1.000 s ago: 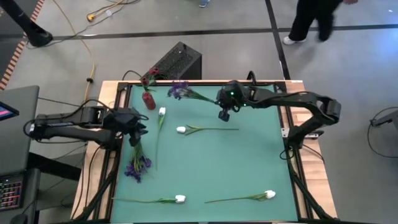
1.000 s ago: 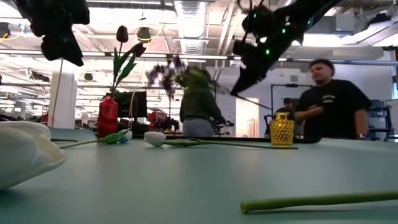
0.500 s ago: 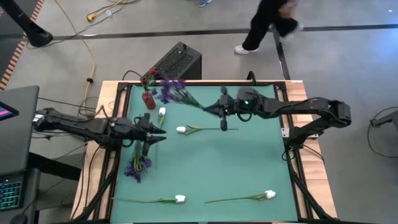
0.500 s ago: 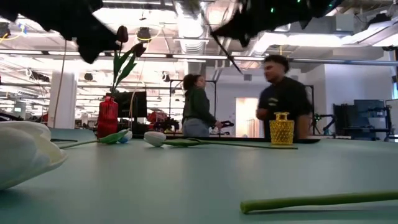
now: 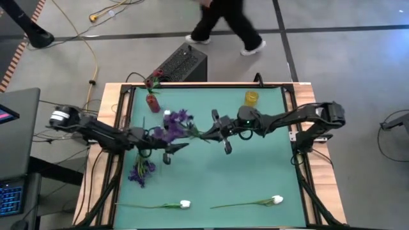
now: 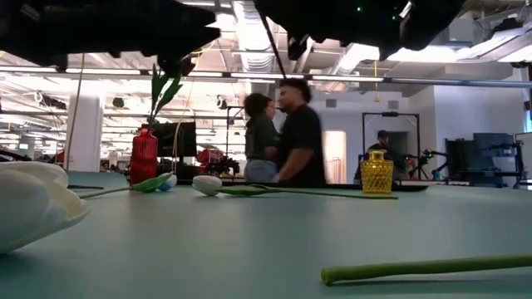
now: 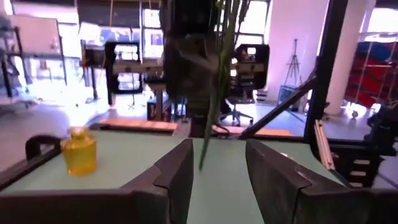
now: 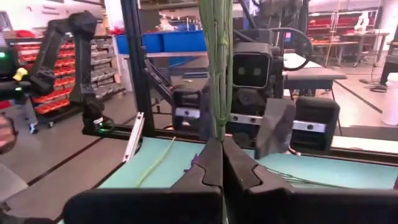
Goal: Sort flowers into vase by color
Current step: Put the top violet flowers into the red vase
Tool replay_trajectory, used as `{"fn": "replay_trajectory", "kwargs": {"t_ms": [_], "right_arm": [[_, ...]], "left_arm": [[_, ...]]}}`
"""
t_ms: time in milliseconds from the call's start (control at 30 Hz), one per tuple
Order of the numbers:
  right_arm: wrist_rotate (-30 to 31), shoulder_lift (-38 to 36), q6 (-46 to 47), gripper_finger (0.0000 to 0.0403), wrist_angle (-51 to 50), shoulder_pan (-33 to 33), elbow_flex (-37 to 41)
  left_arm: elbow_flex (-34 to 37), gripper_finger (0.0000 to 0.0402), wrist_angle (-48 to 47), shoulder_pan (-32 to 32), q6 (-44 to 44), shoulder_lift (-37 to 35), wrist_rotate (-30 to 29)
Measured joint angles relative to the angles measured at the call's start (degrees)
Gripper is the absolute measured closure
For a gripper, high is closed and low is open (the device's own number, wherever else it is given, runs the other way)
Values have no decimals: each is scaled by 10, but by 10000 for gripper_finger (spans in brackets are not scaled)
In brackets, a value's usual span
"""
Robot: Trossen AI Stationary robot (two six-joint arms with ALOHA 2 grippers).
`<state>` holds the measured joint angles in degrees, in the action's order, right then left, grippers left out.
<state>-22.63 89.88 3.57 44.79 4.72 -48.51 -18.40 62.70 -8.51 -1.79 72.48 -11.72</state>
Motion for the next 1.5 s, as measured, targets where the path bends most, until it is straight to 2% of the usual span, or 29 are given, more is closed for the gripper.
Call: {"fn": "replay_trajectory", "kwargs": {"t_ms": [167, 400, 633, 1033, 1200, 1500], "right_arm": [[0, 14, -4, 384, -5, -11, 0], [2, 14, -11, 384, -13, -19, 0], [19, 14, -24, 384, -37, -23, 0], [22, 14, -26, 383, -40, -25, 0], [22, 14, -25, 382, -40, -25, 0], [22, 14, -21, 364, -42, -25, 0]], "left_arm": [[-39, 219, 41, -5, 32, 60, -16], [-75, 171, 41, -5, 55, 81, -10], [-95, 166, 41, -5, 74, 81, 10], [-101, 167, 30, -5, 67, 81, 9], [-101, 199, 24, -5, 60, 81, 9], [-101, 308, 23, -5, 56, 81, 8]]}}
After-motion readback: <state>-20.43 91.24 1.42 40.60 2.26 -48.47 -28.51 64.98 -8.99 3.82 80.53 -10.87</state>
